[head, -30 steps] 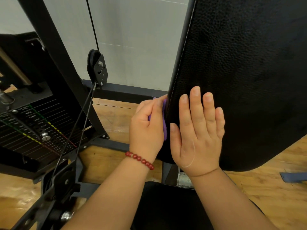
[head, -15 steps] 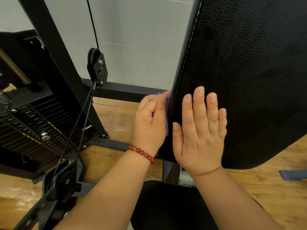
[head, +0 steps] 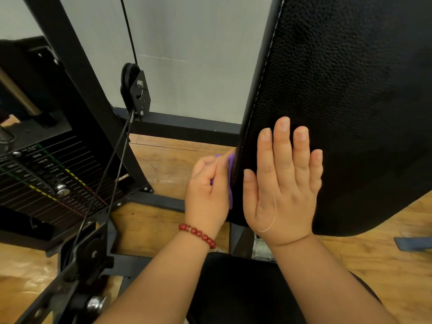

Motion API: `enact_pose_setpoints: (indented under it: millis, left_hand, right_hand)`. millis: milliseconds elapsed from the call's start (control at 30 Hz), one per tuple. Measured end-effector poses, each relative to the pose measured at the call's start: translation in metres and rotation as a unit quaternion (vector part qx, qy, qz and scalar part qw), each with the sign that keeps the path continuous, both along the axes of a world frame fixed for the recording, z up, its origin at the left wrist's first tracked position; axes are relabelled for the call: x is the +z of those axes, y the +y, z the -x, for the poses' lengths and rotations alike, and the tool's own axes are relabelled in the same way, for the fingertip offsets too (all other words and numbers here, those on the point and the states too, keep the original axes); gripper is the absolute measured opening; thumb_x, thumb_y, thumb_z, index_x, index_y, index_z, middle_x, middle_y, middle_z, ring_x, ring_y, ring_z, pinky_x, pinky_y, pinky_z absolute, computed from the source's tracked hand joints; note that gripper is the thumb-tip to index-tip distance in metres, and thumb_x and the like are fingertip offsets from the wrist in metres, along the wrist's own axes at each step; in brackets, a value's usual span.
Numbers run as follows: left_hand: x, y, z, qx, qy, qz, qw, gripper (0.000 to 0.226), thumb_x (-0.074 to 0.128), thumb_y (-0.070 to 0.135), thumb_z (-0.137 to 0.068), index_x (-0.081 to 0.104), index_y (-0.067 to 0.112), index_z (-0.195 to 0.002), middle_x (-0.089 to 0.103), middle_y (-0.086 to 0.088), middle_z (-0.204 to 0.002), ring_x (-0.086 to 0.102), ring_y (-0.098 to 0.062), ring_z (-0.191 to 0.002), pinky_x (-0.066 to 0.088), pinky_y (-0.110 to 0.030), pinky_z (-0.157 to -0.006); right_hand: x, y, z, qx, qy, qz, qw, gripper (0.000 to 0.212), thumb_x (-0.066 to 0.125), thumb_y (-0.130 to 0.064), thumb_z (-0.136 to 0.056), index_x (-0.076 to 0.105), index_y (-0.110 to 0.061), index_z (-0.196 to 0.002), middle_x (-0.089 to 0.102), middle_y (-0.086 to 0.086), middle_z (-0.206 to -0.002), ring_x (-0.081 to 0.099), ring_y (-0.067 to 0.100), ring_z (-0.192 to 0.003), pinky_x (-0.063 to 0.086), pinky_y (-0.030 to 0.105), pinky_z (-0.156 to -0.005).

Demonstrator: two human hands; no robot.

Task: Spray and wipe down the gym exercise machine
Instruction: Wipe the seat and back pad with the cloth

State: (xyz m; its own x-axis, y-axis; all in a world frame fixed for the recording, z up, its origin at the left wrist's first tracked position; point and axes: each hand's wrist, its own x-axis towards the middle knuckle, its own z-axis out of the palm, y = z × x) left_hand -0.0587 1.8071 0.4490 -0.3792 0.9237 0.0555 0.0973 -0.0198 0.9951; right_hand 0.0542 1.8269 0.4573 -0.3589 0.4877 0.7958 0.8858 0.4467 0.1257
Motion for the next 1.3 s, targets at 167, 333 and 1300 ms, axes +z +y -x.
enact_pose_setpoints:
  millis: [167, 333, 1300]
  left_hand:
    - [0.0, -0.009, -0.002, 0.019, 0.011, 0.02, 1.0, 0.026, 0.045, 0.029, -0.1, 0.066, 0.029, -0.085, 0.061, -0.001, -0.098, 0.061, 0.003, -0.08, 0.043, -0.003, -0.067]
    - [-0.001, -0.009, -0.014, 0.082, -0.008, -0.015, 0.996, 0.03, 0.045, 0.028, -0.1, 0.073, 0.02, -0.093, 0.063, -0.003, -0.094, 0.061, 0.0, -0.081, 0.044, -0.007, -0.07]
    - [-0.056, -0.022, -0.018, 0.095, -0.096, 0.062, 0.989, 0.043, 0.044, 0.048, -0.096, 0.072, 0.017, -0.093, 0.065, -0.018, -0.092, 0.064, -0.026, -0.098, 0.052, -0.036, -0.092]
  right_hand:
    - [-0.006, -0.003, 0.003, -0.001, 0.016, 0.009, 1.0, 0.063, 0.03, -0.031, -0.103, 0.001, -0.015, -0.156, -0.014, -0.001, -0.162, -0.009, 0.018, -0.15, -0.005, 0.038, -0.122]
    - [-0.013, -0.006, 0.001, 0.004, 0.014, 0.021, 1.0, 0.064, 0.031, -0.031, -0.103, 0.0, -0.015, -0.156, -0.015, -0.001, -0.162, -0.01, 0.018, -0.15, -0.006, 0.038, -0.122]
    - [-0.066, -0.03, -0.01, 0.024, 0.024, 0.086, 0.996, 0.06, 0.026, -0.025, -0.104, -0.003, -0.017, -0.156, -0.016, -0.002, -0.162, -0.012, 0.018, -0.15, -0.006, 0.037, -0.122]
